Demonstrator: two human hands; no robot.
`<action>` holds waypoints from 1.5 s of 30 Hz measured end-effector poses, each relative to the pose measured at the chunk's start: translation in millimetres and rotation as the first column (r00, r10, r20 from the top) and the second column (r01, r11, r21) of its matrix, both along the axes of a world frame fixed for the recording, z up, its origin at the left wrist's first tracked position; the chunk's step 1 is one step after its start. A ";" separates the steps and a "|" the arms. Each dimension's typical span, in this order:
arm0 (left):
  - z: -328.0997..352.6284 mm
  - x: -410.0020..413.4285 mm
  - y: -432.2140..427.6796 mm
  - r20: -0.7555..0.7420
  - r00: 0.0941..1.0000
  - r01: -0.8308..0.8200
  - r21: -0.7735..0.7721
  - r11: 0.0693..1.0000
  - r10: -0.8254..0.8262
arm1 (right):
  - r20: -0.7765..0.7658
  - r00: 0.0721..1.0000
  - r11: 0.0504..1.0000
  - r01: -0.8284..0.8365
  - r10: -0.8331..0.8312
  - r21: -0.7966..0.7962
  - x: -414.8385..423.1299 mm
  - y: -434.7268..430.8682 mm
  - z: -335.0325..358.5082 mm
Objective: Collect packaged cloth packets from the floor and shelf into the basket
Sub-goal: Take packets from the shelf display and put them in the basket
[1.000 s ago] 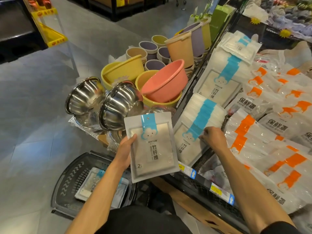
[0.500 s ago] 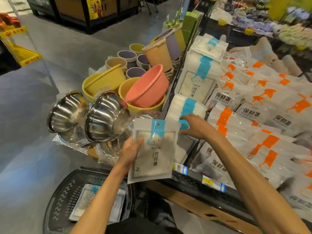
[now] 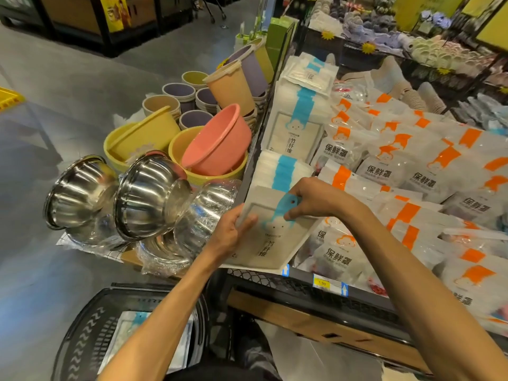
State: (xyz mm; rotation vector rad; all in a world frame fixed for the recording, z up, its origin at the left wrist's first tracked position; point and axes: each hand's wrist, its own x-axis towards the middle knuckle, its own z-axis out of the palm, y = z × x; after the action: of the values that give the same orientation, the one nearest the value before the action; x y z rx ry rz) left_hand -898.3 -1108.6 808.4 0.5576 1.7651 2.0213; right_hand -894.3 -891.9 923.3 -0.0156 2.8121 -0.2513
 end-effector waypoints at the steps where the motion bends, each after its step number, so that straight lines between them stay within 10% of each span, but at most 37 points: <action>1: 0.9 -2.0 3.4 -0.008 1.000 -0.009 0.001 1.000 0.009 | -0.002 1.000 1.000 0.026 -0.026 -0.016 0.2 1.8 1.4; 9: -28.6 -37.5 21.2 -0.206 0.954 -0.268 -0.257 0.929 0.218 | -0.092 0.991 0.995 0.096 -0.096 -0.001 -15.3 11.1 8.2; 15: -87.4 -57.3 15.0 -0.451 0.877 -0.434 -0.593 0.679 0.167 | -0.153 0.974 0.984 0.176 -0.170 0.027 -38.2 24.4 -9.8; 20: -124.5 -51.5 12.8 -0.313 0.948 -0.286 -0.753 0.592 0.061 | -0.119 0.969 0.975 0.220 -0.218 0.001 -48.1 27.0 -47.5; 45: -132.9 -46.3 15.0 -0.279 0.954 -0.295 -0.803 0.518 0.110 | 0.032 0.947 0.946 0.322 -0.321 -0.036 -65.2 26.3 -163.0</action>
State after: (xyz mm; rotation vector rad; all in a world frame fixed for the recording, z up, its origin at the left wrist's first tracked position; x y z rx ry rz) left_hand -944.6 -1093.6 675.5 0.2152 2.7254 0.9597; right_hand -959.4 -865.6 760.3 0.4380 2.7709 -0.3796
